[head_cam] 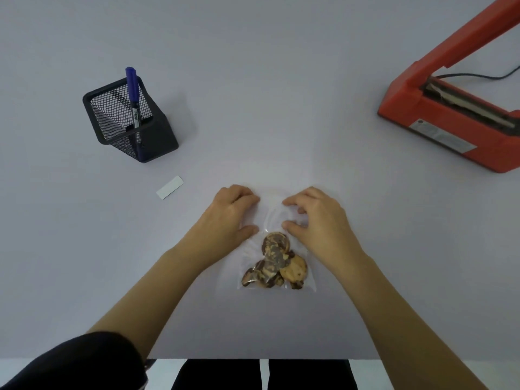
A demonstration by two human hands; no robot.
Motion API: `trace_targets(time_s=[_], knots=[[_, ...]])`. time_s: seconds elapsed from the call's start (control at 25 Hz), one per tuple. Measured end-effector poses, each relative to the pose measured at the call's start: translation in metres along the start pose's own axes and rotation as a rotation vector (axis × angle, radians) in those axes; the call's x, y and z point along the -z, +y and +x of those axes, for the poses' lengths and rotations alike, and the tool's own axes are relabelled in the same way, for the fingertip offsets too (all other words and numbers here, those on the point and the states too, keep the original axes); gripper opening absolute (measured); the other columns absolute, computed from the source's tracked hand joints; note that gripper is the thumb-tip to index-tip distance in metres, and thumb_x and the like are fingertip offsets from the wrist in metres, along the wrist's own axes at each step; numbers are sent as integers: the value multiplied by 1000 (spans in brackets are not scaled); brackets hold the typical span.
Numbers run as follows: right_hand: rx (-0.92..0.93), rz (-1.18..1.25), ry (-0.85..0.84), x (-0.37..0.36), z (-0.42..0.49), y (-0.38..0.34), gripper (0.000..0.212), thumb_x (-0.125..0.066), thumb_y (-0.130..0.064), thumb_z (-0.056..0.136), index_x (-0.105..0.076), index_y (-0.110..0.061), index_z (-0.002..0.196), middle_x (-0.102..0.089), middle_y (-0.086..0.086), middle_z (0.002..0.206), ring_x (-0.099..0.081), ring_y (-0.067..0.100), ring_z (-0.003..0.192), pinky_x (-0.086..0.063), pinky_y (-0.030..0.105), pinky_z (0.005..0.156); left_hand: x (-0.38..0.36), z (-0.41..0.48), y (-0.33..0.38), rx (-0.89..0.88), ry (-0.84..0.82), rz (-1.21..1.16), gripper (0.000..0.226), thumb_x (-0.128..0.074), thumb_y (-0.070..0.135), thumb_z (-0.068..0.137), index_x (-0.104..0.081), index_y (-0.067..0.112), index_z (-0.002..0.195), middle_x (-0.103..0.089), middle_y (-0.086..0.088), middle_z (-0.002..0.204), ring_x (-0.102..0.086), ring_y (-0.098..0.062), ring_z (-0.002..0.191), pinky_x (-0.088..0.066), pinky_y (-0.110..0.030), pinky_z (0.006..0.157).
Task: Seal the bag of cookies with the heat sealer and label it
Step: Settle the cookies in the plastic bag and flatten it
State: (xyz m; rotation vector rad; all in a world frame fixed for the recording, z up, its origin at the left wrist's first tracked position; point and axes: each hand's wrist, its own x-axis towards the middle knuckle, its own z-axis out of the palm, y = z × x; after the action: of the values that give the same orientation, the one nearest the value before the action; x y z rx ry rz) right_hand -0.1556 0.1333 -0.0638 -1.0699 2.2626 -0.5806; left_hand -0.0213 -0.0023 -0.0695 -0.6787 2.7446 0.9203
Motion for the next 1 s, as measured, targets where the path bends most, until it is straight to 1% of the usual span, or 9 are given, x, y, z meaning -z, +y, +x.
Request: trace_targets(time_s=[0.16, 0.36, 0.44, 0.48, 0.6, 0.68, 0.76, 0.84, 1.0], knots=[[12, -80, -102, 10, 14, -6, 69, -79, -22, 70, -48, -13, 131, -48, 0, 122, -50, 17, 108, -37, 21, 87, 12, 11, 3, -32, -93, 84, 75, -69, 35, 80, -34, 11, 141, -34, -4, 142, -31, -19, 126, -26, -23, 105], [-35, -169, -203, 17, 29, -10, 96, -82, -28, 66, -25, -13, 142, -27, 4, 138, -35, 24, 122, -39, 32, 95, 19, 24, 1, -6, -126, 210, 96, -74, 47, 69, -24, 14, 144, -26, -3, 145, -26, -22, 130, -30, -35, 107], [-48, -185, -175, 15, 25, -8, 94, -80, -30, 68, -24, -14, 141, -28, 6, 135, -35, 25, 120, -39, 34, 94, 15, 20, 3, 3, -81, 177, 89, -75, 42, 69, -29, 15, 140, -31, -3, 141, -29, -23, 126, -32, -36, 105], [-32, -200, -138, 13, 20, -7, 85, -77, -30, 70, -28, -15, 139, -32, 5, 132, -37, 25, 117, -39, 34, 92, 11, 16, 4, -26, -45, 152, 79, -75, 35, 70, -36, 16, 136, -37, -3, 136, -33, -23, 121, -36, -37, 102], [48, -227, -32, 3, 1, -4, 43, -67, -30, 80, -51, -26, 119, -52, -6, 116, -45, 20, 105, -37, 34, 82, -3, 3, 2, -159, -6, 128, 41, -73, 14, 74, -60, 18, 112, -56, -3, 112, -47, -25, 102, -47, -41, 84], [71, -211, -22, -1, -3, -3, 25, -64, -30, 83, -60, -32, 108, -59, -13, 110, -45, 18, 101, -34, 33, 78, -5, 3, 0, -159, -30, 104, 33, -70, 11, 78, -65, 19, 110, -58, -3, 109, -49, -25, 101, -47, -39, 84], [78, -224, -30, -1, -2, -2, 30, -63, -31, 84, -60, -36, 113, -58, -15, 115, -44, 17, 104, -32, 32, 79, -3, 7, 0, -138, -62, 97, 43, -67, 16, 81, -58, 21, 123, -54, -2, 121, -45, -24, 111, -42, -35, 92], [58, -252, -40, 3, 3, -2, 45, -65, -36, 82, -51, -36, 125, -50, -15, 126, -41, 17, 110, -32, 34, 83, 1, 13, 1, -108, -102, 94, 56, -66, 22, 83, -45, 23, 134, -44, 0, 133, -37, -20, 121, -34, -31, 98], [40, -308, -94, 14, 16, -2, 76, -71, -45, 72, -34, -32, 137, -34, -13, 140, -34, 19, 118, -30, 36, 88, 11, 26, 3, -54, -154, 105, 81, -74, 34, 74, -31, 23, 141, -31, 2, 141, -28, -17, 126, -31, -31, 103]])
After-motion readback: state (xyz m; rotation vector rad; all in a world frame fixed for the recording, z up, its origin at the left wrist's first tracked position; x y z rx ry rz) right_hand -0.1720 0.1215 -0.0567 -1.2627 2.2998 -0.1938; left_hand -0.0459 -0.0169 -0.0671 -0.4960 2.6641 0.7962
